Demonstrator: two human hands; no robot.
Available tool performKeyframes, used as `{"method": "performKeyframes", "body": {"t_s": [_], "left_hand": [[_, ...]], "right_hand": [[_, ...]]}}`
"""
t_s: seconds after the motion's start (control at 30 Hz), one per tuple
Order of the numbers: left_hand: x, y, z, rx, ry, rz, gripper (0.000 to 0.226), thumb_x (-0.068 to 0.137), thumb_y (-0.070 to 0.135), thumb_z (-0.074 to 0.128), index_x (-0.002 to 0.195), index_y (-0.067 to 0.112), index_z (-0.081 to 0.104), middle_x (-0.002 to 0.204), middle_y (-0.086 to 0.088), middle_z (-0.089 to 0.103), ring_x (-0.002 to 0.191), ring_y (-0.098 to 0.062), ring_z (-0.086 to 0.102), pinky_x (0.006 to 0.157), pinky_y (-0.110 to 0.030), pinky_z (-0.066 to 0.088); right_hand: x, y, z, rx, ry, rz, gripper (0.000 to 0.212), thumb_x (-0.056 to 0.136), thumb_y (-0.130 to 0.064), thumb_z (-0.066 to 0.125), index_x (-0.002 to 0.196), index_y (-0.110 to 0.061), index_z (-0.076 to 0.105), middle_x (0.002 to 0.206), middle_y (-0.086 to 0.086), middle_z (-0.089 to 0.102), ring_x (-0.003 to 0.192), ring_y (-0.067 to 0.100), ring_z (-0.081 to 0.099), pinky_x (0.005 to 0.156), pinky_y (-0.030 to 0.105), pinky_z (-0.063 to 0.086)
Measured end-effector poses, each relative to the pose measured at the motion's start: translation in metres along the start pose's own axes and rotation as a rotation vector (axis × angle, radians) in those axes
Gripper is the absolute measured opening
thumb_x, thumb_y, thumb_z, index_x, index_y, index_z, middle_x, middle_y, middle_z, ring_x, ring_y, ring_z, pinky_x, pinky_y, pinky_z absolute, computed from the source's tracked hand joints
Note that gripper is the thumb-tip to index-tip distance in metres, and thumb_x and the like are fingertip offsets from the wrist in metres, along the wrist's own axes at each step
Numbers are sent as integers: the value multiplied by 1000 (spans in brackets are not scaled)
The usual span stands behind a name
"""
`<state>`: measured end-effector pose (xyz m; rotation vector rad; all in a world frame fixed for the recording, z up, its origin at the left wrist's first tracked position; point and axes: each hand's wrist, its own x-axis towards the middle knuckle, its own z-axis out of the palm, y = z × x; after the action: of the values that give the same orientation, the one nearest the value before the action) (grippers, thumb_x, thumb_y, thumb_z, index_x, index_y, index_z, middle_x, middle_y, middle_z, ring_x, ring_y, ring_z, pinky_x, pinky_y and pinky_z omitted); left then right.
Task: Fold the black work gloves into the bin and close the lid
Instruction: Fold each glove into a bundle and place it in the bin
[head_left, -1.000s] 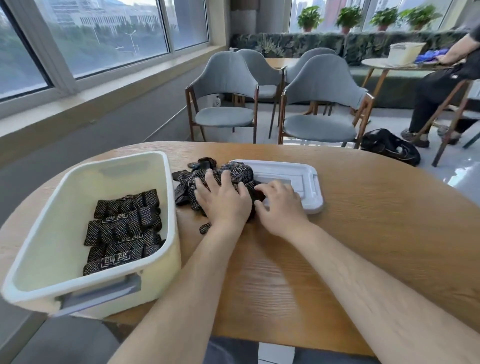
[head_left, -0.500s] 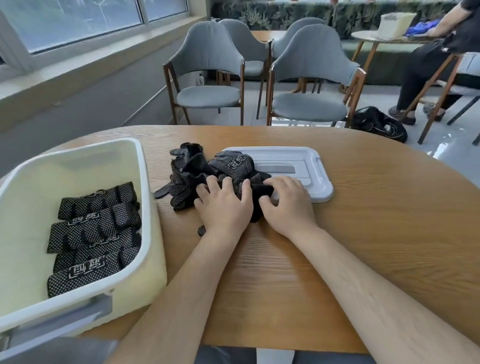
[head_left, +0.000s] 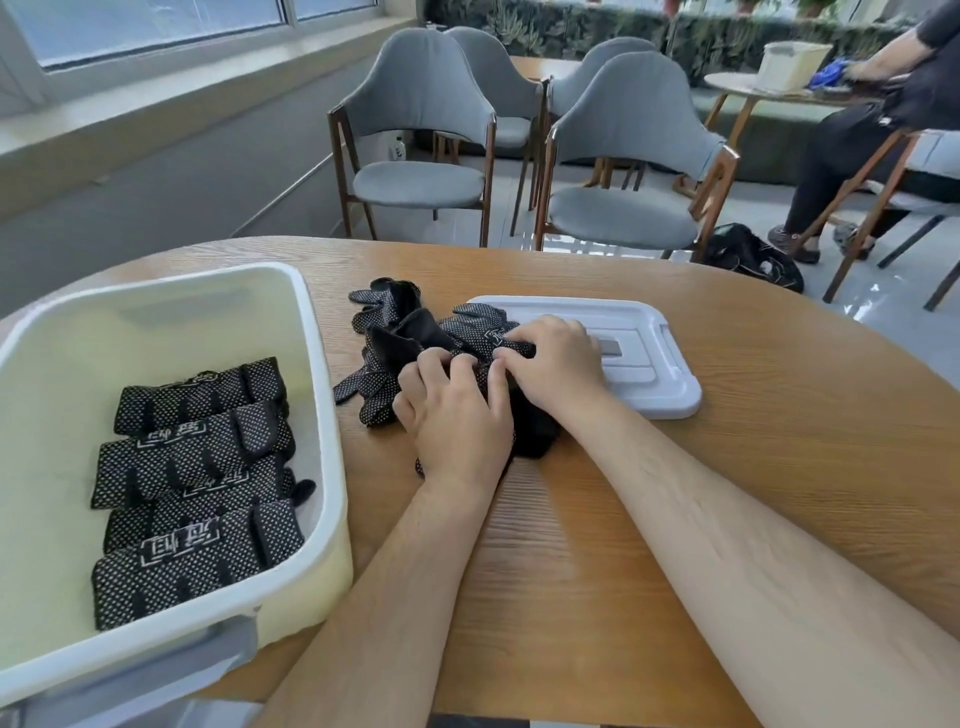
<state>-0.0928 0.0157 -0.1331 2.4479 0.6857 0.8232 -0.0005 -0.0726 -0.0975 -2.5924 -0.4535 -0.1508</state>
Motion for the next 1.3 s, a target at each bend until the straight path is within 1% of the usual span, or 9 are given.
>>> {"method": "performKeyframes", "body": {"t_s": [0.37, 0.57, 0.7, 0.83, 0.97, 1.07, 1.13, 1.2, 1.3], "left_hand": [[5, -5, 0, -33, 34, 7, 30, 94, 48, 60, 108, 22, 66, 125, -1, 50, 121, -28, 41, 100, -45, 31], [2, 1, -4, -4, 49, 65, 24, 97, 44, 58, 109, 24, 64, 130, -2, 46, 125, -28, 35, 103, -45, 27], [-10, 16, -5, -27, 213, 363, 18, 94, 32, 62, 103, 18, 68, 123, -4, 57, 120, -29, 41, 99, -46, 30], [-28, 29, -5, -5, 207, 691, 15, 92, 32, 64, 95, 20, 72, 107, 5, 65, 109, -23, 54, 93, -40, 35], [-27, 23, -2, 13, 188, 673, 20, 92, 37, 62, 97, 21, 73, 109, 6, 66, 110, -23, 55, 94, -40, 35], [-31, 33, -2, -46, 190, 637, 18, 94, 37, 63, 95, 22, 74, 106, 6, 66, 107, -24, 55, 92, -39, 34], [-38, 48, 0, -136, 78, 622, 19, 95, 37, 61, 98, 22, 72, 105, 6, 66, 103, -24, 58, 89, -40, 39], [-46, 66, 0, -388, -184, 509, 25, 99, 40, 58, 113, 22, 68, 112, 6, 63, 99, -17, 62, 90, -38, 49], [-56, 96, -12, -880, -585, 63, 28, 103, 40, 52, 128, 29, 55, 117, 1, 66, 94, -11, 70, 80, -26, 55]], "right_hand": [[-21, 18, -41, 241, 322, -85, 24, 100, -35, 59, 106, -17, 73, 104, -2, 71, 99, 18, 61, 90, 43, 52], [-56, 51, -61, 148, 408, -93, 34, 98, -44, 53, 112, -23, 75, 111, -5, 73, 107, 20, 63, 98, 40, 50], [-71, 70, -45, -93, 156, -9, 27, 99, -37, 58, 118, -29, 76, 127, -2, 67, 119, 29, 55, 104, 38, 40], [-78, 77, -37, 35, 264, -27, 24, 99, -32, 59, 107, -24, 80, 111, -2, 72, 107, 31, 58, 92, 30, 36], [-82, 75, -55, 133, 467, -75, 24, 100, -28, 58, 102, -17, 79, 106, 3, 69, 103, 26, 55, 88, 25, 40], [-88, 72, -77, 269, 503, -46, 24, 104, -26, 55, 100, -14, 75, 96, -1, 64, 90, 16, 58, 75, 23, 45], [-90, 68, -89, 381, 463, 22, 26, 105, -26, 51, 97, -15, 73, 89, -4, 66, 81, 10, 59, 67, 19, 44], [-92, 67, -95, 579, 434, 176, 27, 106, -26, 50, 91, -19, 71, 84, -6, 69, 78, 5, 61, 63, 12, 42], [-95, 72, -99, 1059, 313, 470, 26, 104, -21, 53, 87, -20, 72, 84, -1, 74, 83, 20, 68, 74, 31, 54]]}}
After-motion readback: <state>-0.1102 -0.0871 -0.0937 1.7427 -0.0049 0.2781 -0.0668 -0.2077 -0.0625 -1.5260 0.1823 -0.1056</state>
